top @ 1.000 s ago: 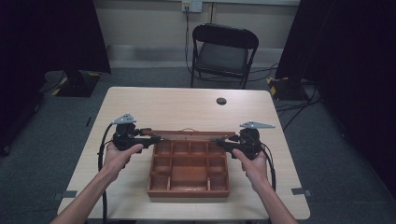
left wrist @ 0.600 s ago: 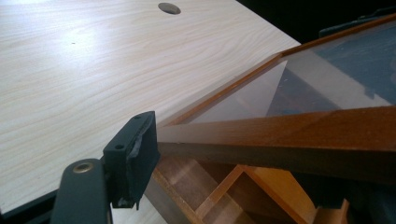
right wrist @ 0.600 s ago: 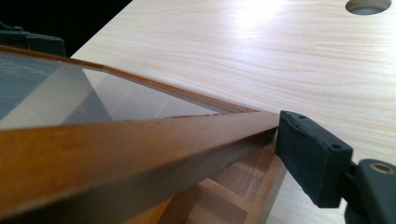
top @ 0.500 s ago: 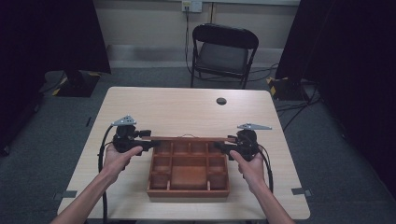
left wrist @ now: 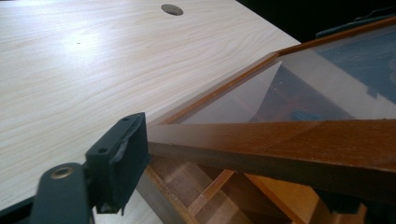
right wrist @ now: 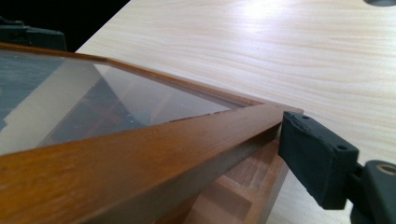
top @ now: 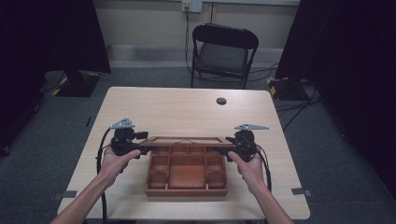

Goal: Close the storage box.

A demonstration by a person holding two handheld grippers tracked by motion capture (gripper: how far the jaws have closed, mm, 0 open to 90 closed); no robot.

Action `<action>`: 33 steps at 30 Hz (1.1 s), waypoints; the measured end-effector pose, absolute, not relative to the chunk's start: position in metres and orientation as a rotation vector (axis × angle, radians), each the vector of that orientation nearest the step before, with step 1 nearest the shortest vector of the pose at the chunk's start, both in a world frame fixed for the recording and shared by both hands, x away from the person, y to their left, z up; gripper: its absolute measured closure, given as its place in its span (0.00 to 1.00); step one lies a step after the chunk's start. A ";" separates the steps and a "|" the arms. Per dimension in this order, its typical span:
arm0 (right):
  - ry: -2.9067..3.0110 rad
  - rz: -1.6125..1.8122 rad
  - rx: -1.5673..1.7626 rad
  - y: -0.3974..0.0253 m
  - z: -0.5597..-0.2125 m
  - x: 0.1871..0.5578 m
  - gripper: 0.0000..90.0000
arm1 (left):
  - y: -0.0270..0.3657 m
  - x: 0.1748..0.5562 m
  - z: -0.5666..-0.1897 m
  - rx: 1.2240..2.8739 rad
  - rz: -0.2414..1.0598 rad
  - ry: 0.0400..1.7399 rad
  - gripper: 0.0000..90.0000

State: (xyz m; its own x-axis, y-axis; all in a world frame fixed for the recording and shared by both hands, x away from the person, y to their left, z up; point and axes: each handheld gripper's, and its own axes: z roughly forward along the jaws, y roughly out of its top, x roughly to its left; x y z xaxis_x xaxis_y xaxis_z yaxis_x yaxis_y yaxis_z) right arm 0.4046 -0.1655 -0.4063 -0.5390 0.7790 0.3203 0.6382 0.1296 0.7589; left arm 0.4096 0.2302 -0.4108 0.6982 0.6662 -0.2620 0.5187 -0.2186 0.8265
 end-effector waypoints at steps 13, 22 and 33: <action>2.281 1.324 1.440 -0.185 -0.410 0.400 0.29 | 0.229 0.407 -0.411 1.883 0.209 0.920 0.18; 2.265 1.221 1.448 -0.202 -0.413 0.406 0.32 | 0.229 0.405 -0.412 1.868 0.195 0.921 0.18; 2.193 1.263 1.455 -0.215 -0.399 0.410 0.42 | 0.230 0.401 -0.415 1.889 0.179 0.933 0.18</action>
